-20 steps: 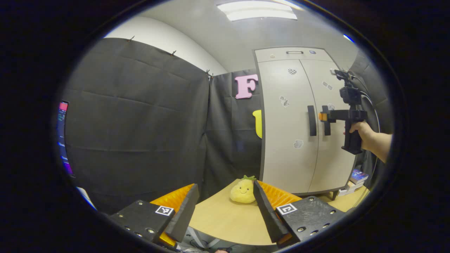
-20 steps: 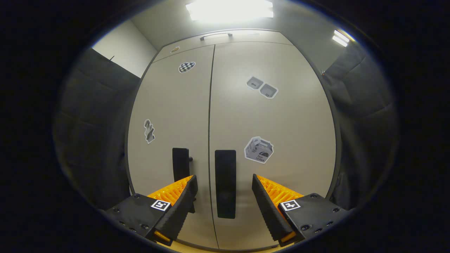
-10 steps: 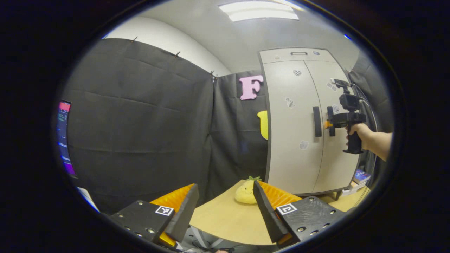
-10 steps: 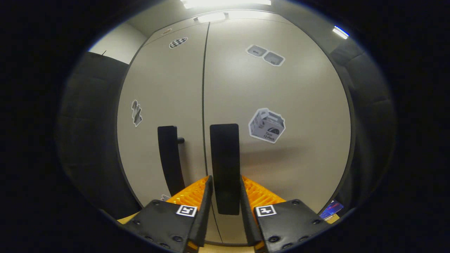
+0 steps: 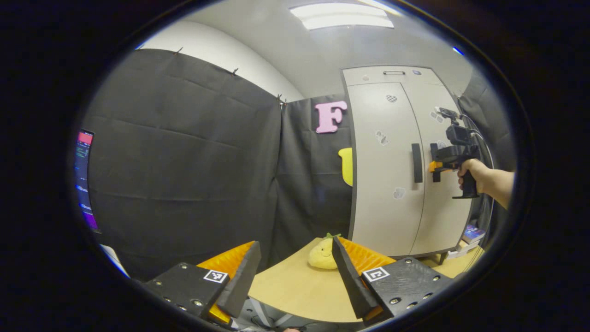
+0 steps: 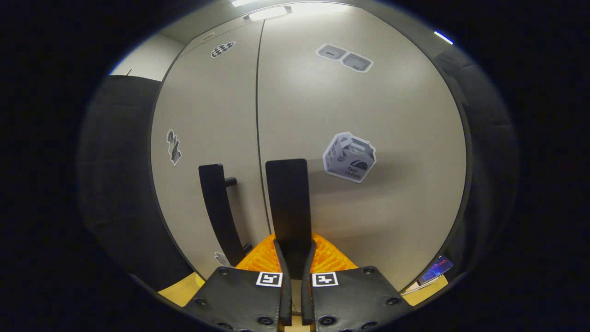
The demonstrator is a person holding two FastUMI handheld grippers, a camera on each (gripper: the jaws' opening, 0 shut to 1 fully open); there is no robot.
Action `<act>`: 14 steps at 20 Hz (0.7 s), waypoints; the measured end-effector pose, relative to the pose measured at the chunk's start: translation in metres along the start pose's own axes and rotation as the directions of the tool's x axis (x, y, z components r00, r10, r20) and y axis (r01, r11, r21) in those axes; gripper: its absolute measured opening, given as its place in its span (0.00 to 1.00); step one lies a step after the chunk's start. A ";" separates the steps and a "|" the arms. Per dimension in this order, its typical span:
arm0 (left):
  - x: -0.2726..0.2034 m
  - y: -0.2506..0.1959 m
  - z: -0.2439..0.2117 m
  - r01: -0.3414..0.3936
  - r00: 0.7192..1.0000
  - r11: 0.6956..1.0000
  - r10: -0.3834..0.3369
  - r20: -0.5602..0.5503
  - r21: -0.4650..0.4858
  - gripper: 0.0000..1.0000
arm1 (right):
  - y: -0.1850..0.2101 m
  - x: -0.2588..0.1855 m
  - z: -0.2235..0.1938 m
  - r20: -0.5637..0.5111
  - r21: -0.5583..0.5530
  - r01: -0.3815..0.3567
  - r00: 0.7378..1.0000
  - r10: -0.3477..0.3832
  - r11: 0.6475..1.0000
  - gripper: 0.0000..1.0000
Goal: Open the right door of the double-door shoe cabinet with the right hand, and open the left door with the left hand.
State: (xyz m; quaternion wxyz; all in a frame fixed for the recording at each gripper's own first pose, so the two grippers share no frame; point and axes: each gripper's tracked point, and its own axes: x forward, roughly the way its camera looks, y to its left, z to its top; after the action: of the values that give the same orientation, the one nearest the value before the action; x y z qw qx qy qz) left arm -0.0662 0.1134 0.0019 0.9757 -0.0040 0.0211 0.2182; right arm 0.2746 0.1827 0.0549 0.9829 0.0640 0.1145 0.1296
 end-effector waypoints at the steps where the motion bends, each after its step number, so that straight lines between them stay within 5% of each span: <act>1: -0.001 -0.003 0.002 0.009 1.000 1.000 -0.009 0.007 0.002 0.91 | 0.000 0.000 -0.001 -0.003 -0.005 -0.005 1.000 0.005 1.000 0.06; 14: 0.003 -0.047 0.006 0.129 0.991 0.992 -0.128 0.022 -0.011 0.91 | -0.007 -0.027 -0.004 -0.029 -0.005 -0.097 0.995 0.097 0.995 0.06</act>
State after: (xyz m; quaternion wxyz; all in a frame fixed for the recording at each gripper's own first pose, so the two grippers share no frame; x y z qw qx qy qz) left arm -0.0427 0.0723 0.0082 0.9878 -0.0089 0.0088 0.1550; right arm 0.2497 0.1686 0.0561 0.9739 0.0643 0.1249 0.1785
